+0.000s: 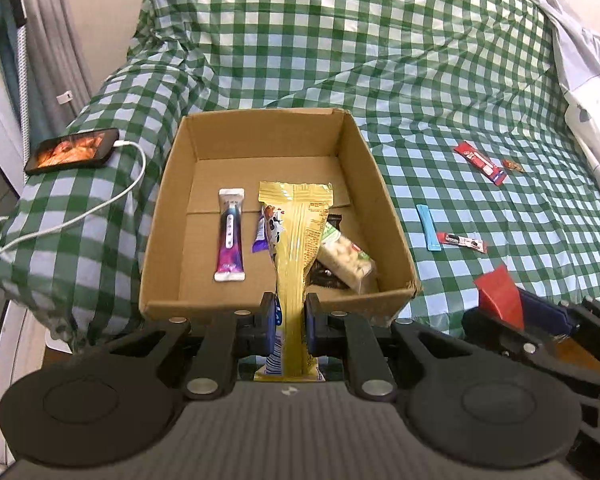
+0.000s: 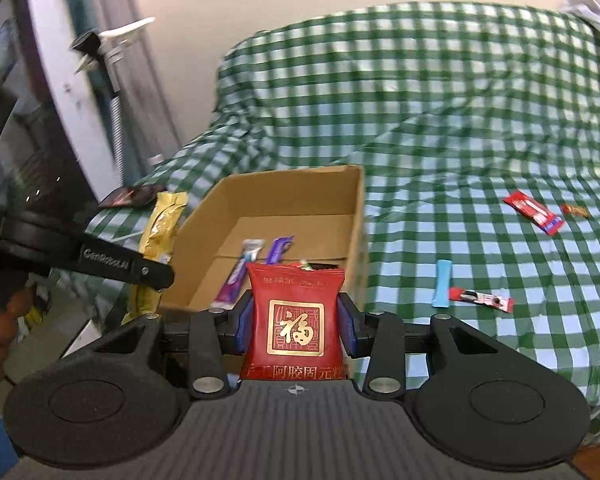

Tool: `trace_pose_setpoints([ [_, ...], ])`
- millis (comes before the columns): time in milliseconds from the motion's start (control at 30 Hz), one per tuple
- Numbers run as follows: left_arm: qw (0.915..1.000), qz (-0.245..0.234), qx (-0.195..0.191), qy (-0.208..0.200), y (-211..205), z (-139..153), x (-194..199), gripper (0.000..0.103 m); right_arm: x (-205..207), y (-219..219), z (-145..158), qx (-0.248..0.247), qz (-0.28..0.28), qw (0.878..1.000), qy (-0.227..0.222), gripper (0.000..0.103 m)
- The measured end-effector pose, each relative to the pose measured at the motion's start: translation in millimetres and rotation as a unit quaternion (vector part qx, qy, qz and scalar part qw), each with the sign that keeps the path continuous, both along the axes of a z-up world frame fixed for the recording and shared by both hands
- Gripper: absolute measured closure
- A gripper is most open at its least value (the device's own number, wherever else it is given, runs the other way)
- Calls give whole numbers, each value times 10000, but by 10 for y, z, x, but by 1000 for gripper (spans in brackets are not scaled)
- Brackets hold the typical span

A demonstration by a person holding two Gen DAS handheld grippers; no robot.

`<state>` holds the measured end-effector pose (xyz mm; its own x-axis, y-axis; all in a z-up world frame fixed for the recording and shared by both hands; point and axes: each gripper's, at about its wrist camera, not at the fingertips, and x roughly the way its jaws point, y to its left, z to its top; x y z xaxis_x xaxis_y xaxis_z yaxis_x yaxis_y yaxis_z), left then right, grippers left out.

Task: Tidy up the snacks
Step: 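Carry the yellow bar and red candy packet over the box with both tools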

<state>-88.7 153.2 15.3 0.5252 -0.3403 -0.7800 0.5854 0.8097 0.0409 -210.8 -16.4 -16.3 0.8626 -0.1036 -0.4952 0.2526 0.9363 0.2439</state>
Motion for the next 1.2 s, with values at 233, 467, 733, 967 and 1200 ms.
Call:
trace_pose_setpoints([
  [233, 9999, -39, -146, -8, 124, -22, -130, 87, -108, 103, 88, -218, -68, 9997, -40, 59],
  [467, 9998, -51, -204, -67, 178, -15, -183, 87, -148, 167, 100, -357, -45, 9993, -33, 59],
  [733, 9998, -58, -191, -67, 195, -17, -181, 87, -99, 164, 101, -402, -23, 9992, 23, 59],
  [967, 9999, -46, -165, -10, 192, -29, -130, 87, -52, 142, 86, -384, -6, 9992, 96, 59],
  [1200, 9999, -14, -146, 53, 173, -69, -56, 87, 10, 149, 59, -375, 22, 9991, 204, 59],
])
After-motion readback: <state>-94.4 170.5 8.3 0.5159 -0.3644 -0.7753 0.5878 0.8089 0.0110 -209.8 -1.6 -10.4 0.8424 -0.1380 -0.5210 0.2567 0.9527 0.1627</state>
